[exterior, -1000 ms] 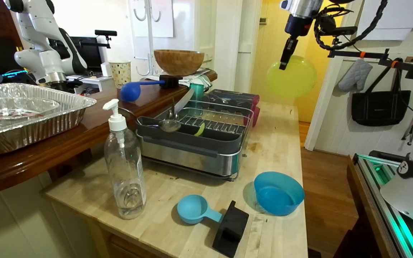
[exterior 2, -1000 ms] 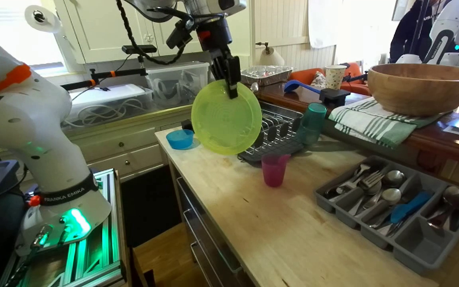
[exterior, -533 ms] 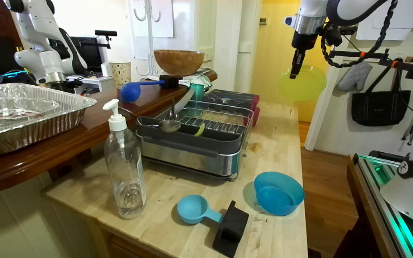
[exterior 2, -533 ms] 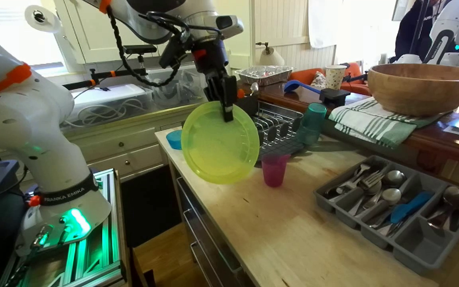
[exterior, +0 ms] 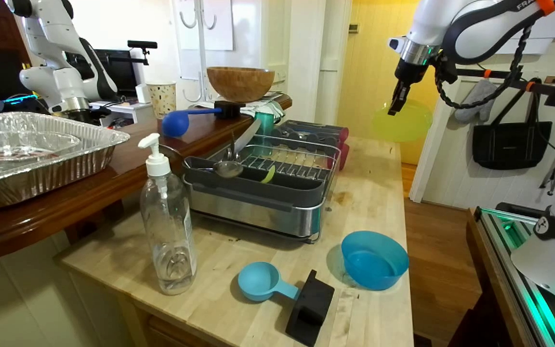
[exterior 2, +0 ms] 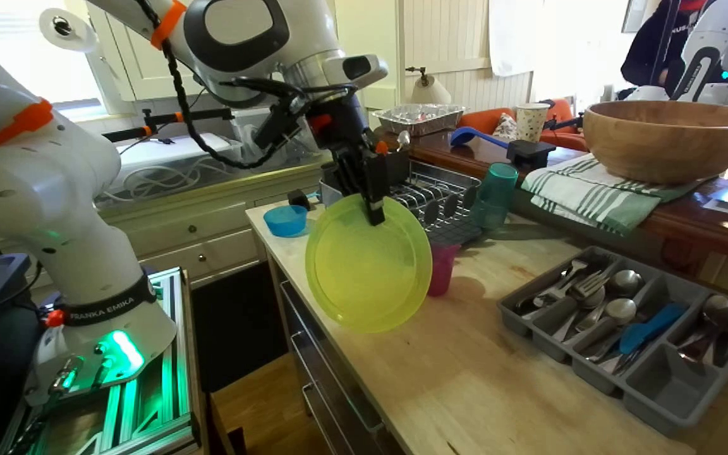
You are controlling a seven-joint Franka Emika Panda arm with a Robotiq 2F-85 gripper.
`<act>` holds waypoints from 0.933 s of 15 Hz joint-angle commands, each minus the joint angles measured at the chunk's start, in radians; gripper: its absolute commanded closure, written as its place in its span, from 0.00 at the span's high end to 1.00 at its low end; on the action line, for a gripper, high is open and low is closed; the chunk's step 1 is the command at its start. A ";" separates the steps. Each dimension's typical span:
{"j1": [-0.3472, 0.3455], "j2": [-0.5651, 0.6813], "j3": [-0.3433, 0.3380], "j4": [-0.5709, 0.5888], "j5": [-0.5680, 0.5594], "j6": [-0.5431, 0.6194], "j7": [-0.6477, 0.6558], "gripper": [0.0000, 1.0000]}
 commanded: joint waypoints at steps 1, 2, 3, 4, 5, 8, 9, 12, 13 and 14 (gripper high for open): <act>-0.019 0.060 -0.045 -0.032 -0.006 0.130 -0.057 0.03; -0.024 0.077 -0.053 -0.037 -0.007 0.164 -0.069 0.03; -0.029 0.096 -0.061 -0.039 -0.007 0.200 -0.081 0.03; -0.031 0.112 -0.069 -0.041 -0.003 0.235 -0.093 0.03; -0.033 0.131 -0.078 -0.045 0.001 0.281 -0.107 0.03; -0.043 0.200 -0.096 -0.043 -0.001 0.406 -0.149 0.03; -0.048 0.222 -0.098 -0.042 -0.005 0.441 -0.159 0.03; -0.060 0.293 -0.107 -0.036 -0.002 0.524 -0.194 0.03; -0.064 0.315 -0.110 -0.032 0.000 0.542 -0.206 0.03; -0.059 0.334 -0.118 -0.032 0.014 0.558 -0.227 0.03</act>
